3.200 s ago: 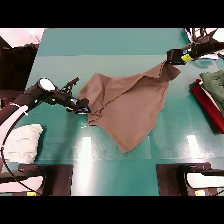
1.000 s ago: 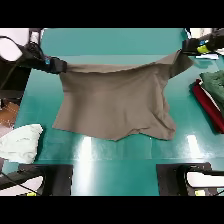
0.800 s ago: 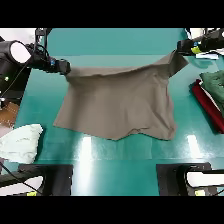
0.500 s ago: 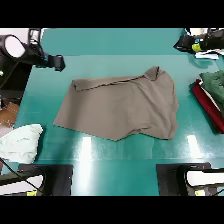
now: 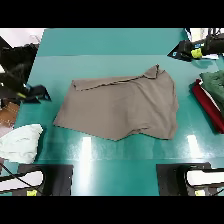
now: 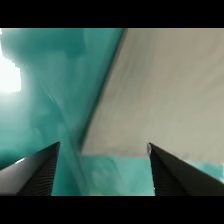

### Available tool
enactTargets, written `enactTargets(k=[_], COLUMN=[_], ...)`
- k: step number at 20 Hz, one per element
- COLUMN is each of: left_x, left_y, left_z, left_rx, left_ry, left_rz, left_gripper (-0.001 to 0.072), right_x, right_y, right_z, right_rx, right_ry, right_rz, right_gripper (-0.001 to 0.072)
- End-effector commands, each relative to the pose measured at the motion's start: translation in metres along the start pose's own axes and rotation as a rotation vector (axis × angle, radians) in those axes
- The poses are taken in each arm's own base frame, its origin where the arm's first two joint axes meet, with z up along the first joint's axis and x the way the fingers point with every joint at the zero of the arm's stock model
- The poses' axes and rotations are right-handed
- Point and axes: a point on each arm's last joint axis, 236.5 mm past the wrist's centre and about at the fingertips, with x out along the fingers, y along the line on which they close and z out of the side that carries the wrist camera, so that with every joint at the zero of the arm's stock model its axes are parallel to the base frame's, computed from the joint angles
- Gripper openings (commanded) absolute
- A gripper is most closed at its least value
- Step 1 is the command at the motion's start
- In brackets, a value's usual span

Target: Fold the shirts.

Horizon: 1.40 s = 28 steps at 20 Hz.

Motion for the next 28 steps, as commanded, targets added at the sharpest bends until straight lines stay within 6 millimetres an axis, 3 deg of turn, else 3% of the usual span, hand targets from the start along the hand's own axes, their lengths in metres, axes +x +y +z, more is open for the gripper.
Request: enactTargets(k=[1,5,15,16,17,18,19,22,24,26,28], left_x=[0.046,0.068,0.073,0.073,0.073,0.073,0.073,0.071,0.063,0.043,0.016], left_y=[0.004,0.01,0.01,0.009,0.007,0.004,0.002,-0.002,-0.001,-0.001,-0.008], left_z=[-0.055,-0.068,-0.06,-0.06,-0.059,-0.056,-0.053,-0.049,-0.046,-0.035,-0.024], left_rx=[-0.045,-0.059,-0.068,-0.07,-0.072,-0.069,-0.075,-0.083,-0.066,-0.03,0.003], left_ry=[0.153,0.168,0.128,0.126,0.122,0.111,0.096,0.08,0.054,-0.02,-0.124], left_rz=[-0.099,-0.096,-0.096,-0.103,-0.11,-0.122,-0.132,-0.149,-0.132,-0.098,-0.079], left_gripper=[0.0641,0.0642,0.0641,0.0527,0.0287,0.0113,0.0058,0.0024,0.0023,0.0023,0.0024], right_x=[0.006,0.009,0.008,0.008,0.008,0.007,0.006,-0.008,-0.025,-0.039,-0.05], right_y=[0.019,0.027,0.028,0.028,0.028,0.028,0.029,0.03,0.018,-0.006,-0.035], right_z=[-0.015,-0.018,-0.027,-0.027,-0.028,-0.027,-0.027,-0.029,-0.039,-0.066,-0.107], right_rx=[-0.033,-0.044,-0.044,-0.044,-0.044,-0.045,-0.047,-0.055,-0.056,-0.037,0.016], right_ry=[0.062,0.073,0.113,0.113,0.113,0.112,0.11,0.105,0.129,0.184,0.256], right_rz=[0.041,0.052,0.057,0.058,0.058,0.058,0.057,0.046,-0.002,-0.091,-0.178], right_gripper=[0.0284,0.0284,0.0283,0.0284,0.0284,0.0283,0.0284,0.0283,0.0281,0.0265,0.0265])
